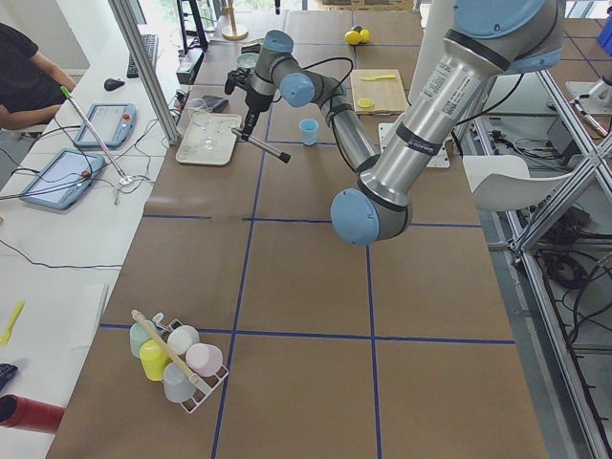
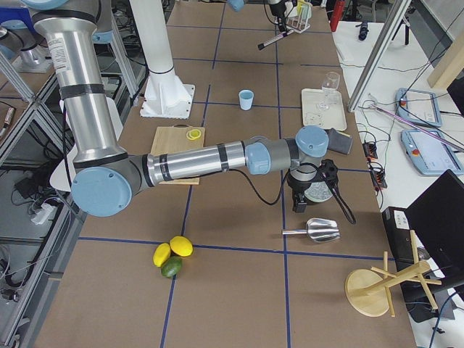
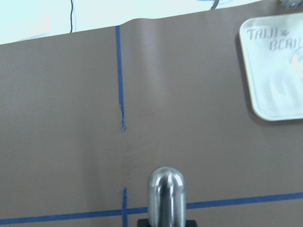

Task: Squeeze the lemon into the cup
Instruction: 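Lift the muddler and carry it toward the blue cup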

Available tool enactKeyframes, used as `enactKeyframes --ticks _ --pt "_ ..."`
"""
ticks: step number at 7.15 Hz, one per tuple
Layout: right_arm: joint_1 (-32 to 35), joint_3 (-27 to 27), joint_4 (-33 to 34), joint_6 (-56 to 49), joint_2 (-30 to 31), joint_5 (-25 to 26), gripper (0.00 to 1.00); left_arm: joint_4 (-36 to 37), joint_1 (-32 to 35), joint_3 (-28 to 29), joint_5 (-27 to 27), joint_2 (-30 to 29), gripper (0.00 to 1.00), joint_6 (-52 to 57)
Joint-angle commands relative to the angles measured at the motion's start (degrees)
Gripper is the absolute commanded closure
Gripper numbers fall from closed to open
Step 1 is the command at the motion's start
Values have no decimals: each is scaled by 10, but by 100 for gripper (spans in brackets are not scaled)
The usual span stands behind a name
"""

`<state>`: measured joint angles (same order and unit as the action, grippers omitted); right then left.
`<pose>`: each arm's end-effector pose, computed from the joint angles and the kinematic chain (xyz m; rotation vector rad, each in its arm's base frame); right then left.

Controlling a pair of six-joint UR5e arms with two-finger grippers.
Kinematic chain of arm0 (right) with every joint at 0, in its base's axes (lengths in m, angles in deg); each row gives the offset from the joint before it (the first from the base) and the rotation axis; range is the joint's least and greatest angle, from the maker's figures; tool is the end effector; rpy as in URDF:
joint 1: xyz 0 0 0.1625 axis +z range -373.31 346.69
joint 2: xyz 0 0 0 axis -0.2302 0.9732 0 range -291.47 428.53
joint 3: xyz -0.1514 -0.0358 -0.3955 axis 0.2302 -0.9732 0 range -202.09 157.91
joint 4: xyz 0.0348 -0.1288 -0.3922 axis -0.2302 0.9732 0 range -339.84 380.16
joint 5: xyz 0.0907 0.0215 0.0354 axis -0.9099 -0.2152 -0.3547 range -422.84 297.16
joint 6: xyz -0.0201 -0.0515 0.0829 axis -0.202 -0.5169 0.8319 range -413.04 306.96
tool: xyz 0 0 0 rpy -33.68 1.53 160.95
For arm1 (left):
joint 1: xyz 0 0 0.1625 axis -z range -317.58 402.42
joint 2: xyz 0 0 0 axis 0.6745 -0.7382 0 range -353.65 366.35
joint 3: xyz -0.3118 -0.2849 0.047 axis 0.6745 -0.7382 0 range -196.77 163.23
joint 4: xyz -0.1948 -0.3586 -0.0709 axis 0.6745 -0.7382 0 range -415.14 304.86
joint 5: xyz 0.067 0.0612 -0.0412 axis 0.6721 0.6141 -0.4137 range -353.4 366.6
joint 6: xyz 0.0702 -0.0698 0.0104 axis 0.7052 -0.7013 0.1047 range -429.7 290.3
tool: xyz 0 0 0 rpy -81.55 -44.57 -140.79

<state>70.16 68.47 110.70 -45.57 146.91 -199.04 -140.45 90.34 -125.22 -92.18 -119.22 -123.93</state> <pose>-0.0051 -0.5838 0.5435 0.0926 -0.8209 -0.0665 0.3259 -0.5373 0.1793 0.4664 0.7363 -0.1326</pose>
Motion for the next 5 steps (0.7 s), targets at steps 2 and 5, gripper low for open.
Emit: enactKeyframes --ticks 2,5 --pt "6 4 1 0 11 -3 0 -38 -112 -35 239 -32 100 -57" --pt "6 5 1 4 19 -2 0 -174 -142 -53 292 -38 100 -50"
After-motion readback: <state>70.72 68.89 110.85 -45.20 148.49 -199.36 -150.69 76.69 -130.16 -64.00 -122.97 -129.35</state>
